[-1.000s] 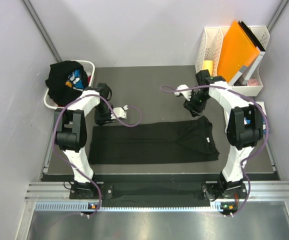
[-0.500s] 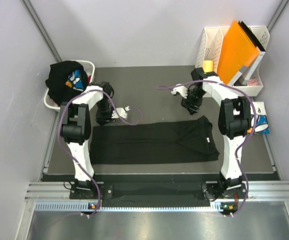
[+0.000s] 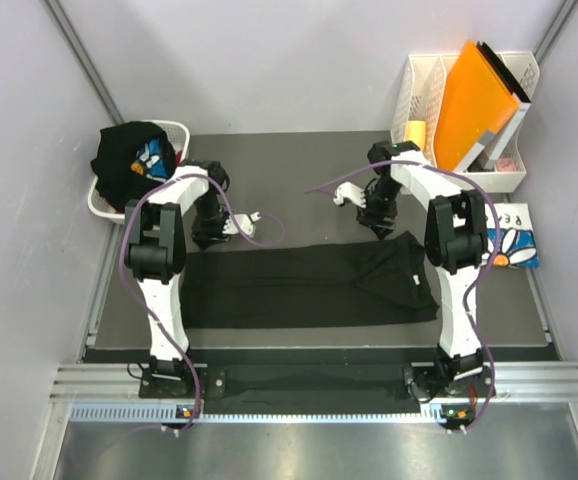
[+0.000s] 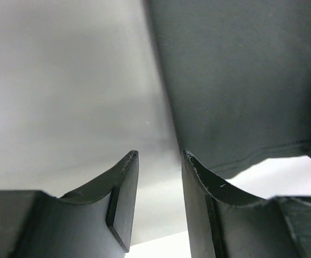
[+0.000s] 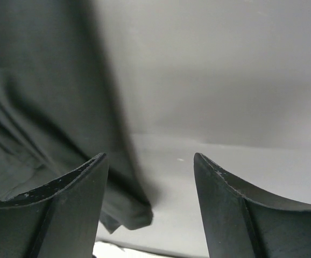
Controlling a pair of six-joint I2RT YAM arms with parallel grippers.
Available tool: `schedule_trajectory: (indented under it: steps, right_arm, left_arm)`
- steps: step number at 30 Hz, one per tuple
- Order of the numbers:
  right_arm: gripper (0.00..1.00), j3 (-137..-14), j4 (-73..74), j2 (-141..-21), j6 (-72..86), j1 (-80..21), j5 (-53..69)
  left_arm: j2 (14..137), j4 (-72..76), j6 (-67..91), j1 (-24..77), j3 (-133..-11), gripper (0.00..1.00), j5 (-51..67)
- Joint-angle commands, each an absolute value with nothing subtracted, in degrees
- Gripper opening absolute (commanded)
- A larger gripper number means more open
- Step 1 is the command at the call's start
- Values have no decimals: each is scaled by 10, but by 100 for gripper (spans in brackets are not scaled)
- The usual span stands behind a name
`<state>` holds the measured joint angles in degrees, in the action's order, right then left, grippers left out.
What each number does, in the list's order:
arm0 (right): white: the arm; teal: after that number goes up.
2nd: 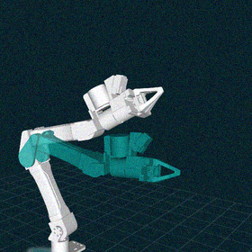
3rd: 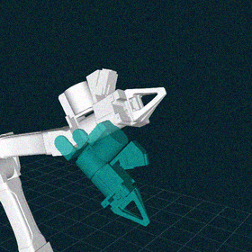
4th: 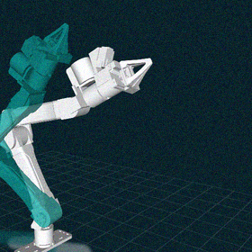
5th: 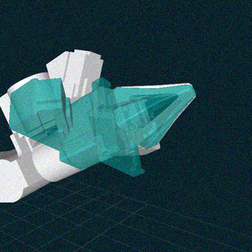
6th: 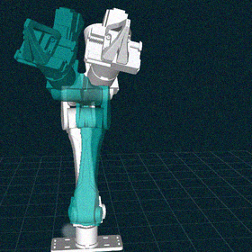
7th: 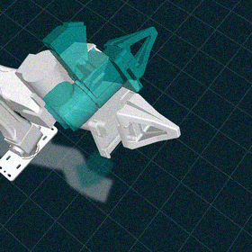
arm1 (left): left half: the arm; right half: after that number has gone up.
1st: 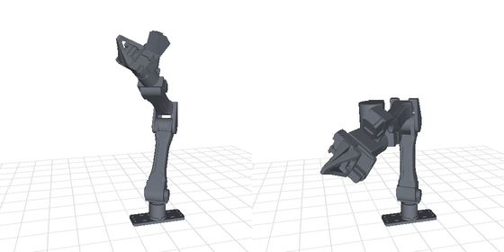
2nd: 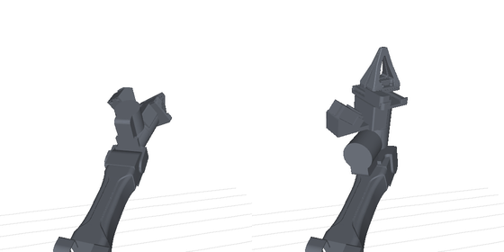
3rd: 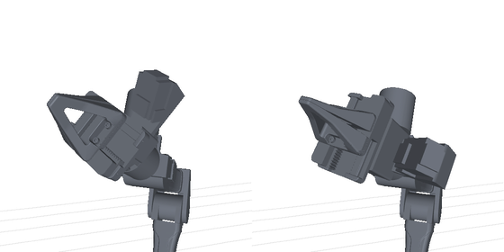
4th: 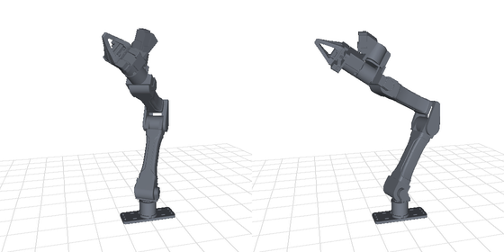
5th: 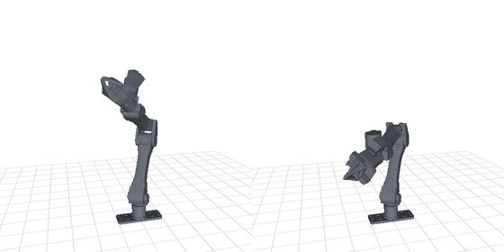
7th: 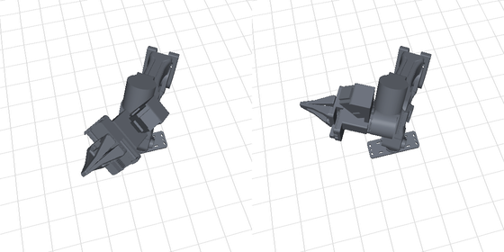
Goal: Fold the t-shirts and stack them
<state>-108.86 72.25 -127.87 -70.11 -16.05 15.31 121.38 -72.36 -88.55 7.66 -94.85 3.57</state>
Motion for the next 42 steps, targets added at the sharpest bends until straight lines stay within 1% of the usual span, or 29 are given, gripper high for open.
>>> schedule_trajectory:
  steps: [1,5,9,18,19,20,26,29,32,36,42]
  right_arm:
    - [66,-1100,792,-1260,-757,-178,146]
    - [65,-1090,815,-1264,-764,-185,144]
    - [64,-1042,792,-1258,-766,-193,137]
    - [59,-1031,780,-1267,-756,-208,139]
    - [57,-1033,778,-1271,-755,-210,137]
    - [53,-1034,776,-1273,-752,-210,136]
    - [44,-1046,778,-1286,-747,-210,133]
    - [45,-1045,775,-1288,-747,-210,126]
    - [48,-1047,773,-1289,-747,-210,123]
    - [49,-1049,771,-1290,-745,-212,123]
    - [50,-1042,763,-1289,-743,-212,123]
  left_arm:
    - [1217,-788,-915,75,-979,43,42]
    - [1220,-803,-924,75,-984,43,43]
    - [1228,-814,-927,76,-983,43,40]
    - [1245,-828,-937,76,-979,43,38]
    - [1249,-829,-934,76,-979,43,36]
    - [1254,-833,-934,76,-983,43,35]
    - [1259,-850,-936,76,-984,43,50]
    - [1264,-863,-929,76,-989,43,54]
    - [1254,-862,-935,76,-982,43,41]
    - [1256,-852,-924,66,-1010,44,35]
    - [1242,-863,-924,64,-1042,44,61]
